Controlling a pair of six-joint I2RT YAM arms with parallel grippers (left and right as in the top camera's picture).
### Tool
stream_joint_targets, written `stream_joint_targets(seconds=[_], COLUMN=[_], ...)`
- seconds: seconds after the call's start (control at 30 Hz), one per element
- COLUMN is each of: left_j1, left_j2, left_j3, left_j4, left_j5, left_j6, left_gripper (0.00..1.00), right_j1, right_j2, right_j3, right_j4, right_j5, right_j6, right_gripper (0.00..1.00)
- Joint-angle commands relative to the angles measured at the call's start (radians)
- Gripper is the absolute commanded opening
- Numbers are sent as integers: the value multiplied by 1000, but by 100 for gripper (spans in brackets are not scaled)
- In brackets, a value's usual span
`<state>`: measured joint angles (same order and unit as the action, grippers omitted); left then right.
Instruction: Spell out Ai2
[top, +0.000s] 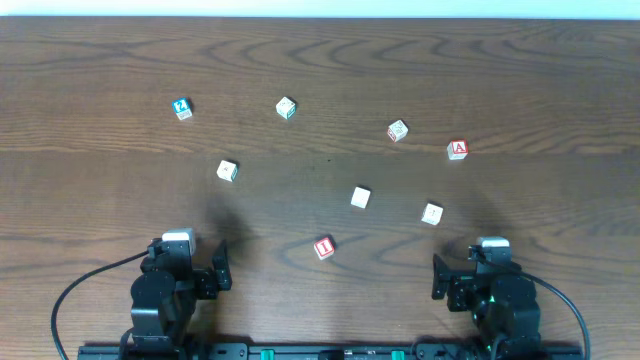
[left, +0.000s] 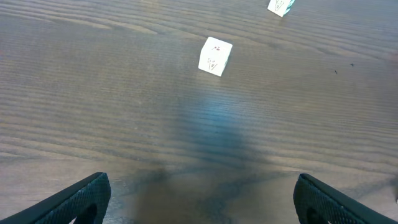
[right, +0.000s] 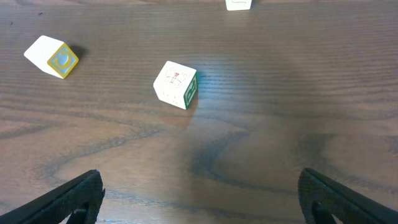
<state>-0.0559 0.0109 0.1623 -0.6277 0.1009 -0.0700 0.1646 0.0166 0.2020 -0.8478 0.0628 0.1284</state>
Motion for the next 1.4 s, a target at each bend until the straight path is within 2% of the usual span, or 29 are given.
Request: stream_joint_targets(seconds=[0.0, 0.6, 0.67, 0.77, 0.87, 0.93, 1.07, 1.17, 1.37], left_j1=[5, 5, 5, 5, 5, 5, 5, 5, 5], left_j2=[-6, -6, -6, -6, -6, -6, -6, -6, -6], left_j3=[-5, -5, -5, -5, -5, -5, -5, -5, -5], left_j4=[0, 0, 0, 0, 0, 0, 0, 0, 0], left_j5=[0, 0, 0, 0, 0, 0, 0, 0, 0], left_j6=[11, 11, 11, 11, 11, 11, 11, 11, 11], left_gripper=[95, 95, 95, 95, 95, 95, 95, 95, 95], right_j1=[-7, -7, -7, -7, -7, -7, -7, -6, 32], right_j2=[-11, -11, -11, -11, -11, -11, -10, 26, 289], right_j3=[-11, -11, -11, -11, -12, -13, -13, -13, 39], right_j4=[-1, 33, 124, 260, 295, 291, 317, 428, 510], right_j5=[-3, -10, -84, -285, -510, -505, -599, -745, -838], right_j6=[-10, 2, 127, 426, 726, 830, 838, 740, 575], right_gripper=[99, 99, 99, 99, 99, 99, 99, 99, 99])
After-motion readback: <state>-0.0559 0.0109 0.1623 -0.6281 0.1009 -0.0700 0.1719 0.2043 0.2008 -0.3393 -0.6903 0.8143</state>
